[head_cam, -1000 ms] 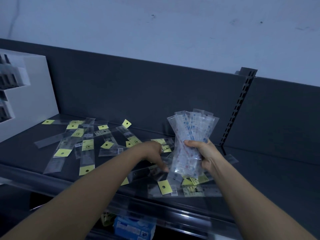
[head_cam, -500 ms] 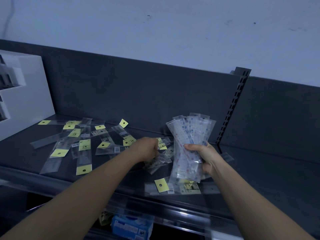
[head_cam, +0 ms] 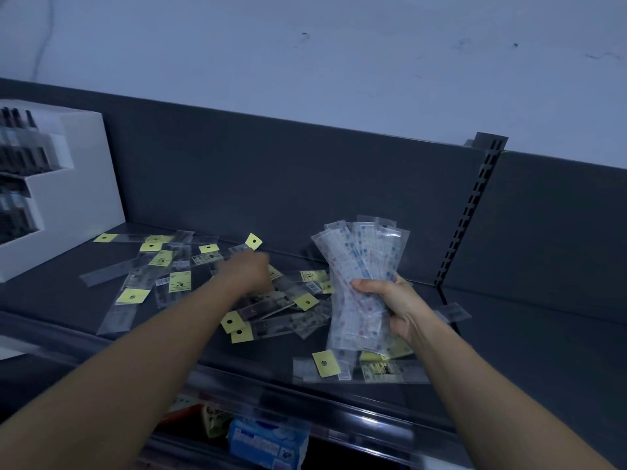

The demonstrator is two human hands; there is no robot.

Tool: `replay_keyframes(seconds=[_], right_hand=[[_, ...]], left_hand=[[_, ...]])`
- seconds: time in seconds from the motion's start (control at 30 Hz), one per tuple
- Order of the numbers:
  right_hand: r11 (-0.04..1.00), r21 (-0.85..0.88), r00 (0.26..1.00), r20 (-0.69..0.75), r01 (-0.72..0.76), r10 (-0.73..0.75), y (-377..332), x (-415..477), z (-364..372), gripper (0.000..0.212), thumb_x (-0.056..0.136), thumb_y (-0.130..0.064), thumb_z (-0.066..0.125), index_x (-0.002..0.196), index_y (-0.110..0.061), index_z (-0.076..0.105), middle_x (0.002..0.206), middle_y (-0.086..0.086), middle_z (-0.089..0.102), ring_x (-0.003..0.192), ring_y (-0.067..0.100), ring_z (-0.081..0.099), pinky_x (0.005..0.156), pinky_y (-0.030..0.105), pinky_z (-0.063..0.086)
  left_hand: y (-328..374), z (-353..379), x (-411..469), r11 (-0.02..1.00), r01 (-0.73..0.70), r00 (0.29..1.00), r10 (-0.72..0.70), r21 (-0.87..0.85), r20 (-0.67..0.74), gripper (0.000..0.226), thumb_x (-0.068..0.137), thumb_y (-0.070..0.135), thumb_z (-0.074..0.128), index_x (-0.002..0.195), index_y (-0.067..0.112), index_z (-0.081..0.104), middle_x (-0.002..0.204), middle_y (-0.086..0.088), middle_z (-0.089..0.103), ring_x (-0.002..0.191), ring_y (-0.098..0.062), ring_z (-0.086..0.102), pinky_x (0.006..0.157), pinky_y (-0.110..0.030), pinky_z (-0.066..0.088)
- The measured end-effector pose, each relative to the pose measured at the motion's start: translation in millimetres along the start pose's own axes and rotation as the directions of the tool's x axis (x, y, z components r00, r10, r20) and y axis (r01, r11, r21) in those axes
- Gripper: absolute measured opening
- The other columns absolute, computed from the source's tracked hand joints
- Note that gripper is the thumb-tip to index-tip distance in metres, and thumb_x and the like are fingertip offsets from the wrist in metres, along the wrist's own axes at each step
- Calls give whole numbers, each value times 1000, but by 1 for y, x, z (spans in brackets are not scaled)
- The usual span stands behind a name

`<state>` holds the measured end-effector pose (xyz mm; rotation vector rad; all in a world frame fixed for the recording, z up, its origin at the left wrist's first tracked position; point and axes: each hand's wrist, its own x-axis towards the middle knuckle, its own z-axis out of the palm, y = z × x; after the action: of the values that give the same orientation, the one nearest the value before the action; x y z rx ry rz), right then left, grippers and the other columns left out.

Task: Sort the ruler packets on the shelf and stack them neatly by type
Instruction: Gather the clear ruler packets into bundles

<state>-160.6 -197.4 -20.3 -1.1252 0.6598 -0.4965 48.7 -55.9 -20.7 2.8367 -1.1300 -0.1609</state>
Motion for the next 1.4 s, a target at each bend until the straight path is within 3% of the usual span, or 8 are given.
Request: replay_keyframes(seconds=[0.1,0.27,0.43,0.7,0.83,0.97,1.13,1.4], right_hand=[[1000,-18,998,53,-19,20,5,5,13,61,70,13,73,126,-4,55,98,17,72,72,28,72,60,42,60],[997,-55,992,107,-56,61,16,12,36,60,70,12,74,125,-1,56,101,19,72,74,30,73,63,45,60],[997,-50,987,143,-63,70,18,18,50,60,68,11,75,123,-5,55,106,19,71,89,35,71,74,51,58],[996,-59,986,143,-74,81,20,22,61,56,72,11,73,124,-3,56,104,19,71,82,33,71,67,48,59],[994,-69,986,137,-81,90,22,26,66,58,71,9,75,125,-4,56,105,19,71,86,34,71,68,49,59],[993,-81,987,127,-89,99,25,31,71,64,68,8,77,126,-4,55,106,20,71,90,36,71,74,53,58],[992,-74,986,122,-106,114,27,35,78,63,70,9,75,128,-4,54,108,21,70,84,34,71,65,48,59],[994,-77,994,66,-81,86,27,45,92,69,64,6,79,129,-2,54,105,20,71,85,33,71,66,46,59]], left_hand=[[-24,6,0,996,64,987,-73,67,145,52,80,60,58,107,16,58,118,-6,61,102,-27,59,90,-44,50],[-33,4,-6,995,-92,993,94,-30,76,32,90,27,57,118,13,62,124,-8,60,108,-25,56,85,-33,48],[-45,3,-11,989,-119,985,129,-86,118,63,80,30,76,135,14,51,133,-5,53,119,-23,51,92,-32,43],[-50,11,-9,900,-237,942,305,-367,139,18,87,32,69,100,24,59,97,8,58,94,-16,55,78,-27,42],[-58,7,-7,910,-222,962,262,-351,70,38,96,7,47,129,22,56,134,1,54,120,-20,51,97,-29,42],[-74,10,1,974,-155,967,184,-164,179,72,91,29,63,151,23,24,156,-2,28,141,-24,30,112,-36,31],[-83,10,8,962,-245,944,265,-119,197,70,78,55,70,140,36,43,147,0,26,139,-24,24,113,-43,28],[-99,-4,14,922,-286,953,302,-260,25,13,87,28,69,92,16,71,102,2,67,94,-15,61,79,-29,49]])
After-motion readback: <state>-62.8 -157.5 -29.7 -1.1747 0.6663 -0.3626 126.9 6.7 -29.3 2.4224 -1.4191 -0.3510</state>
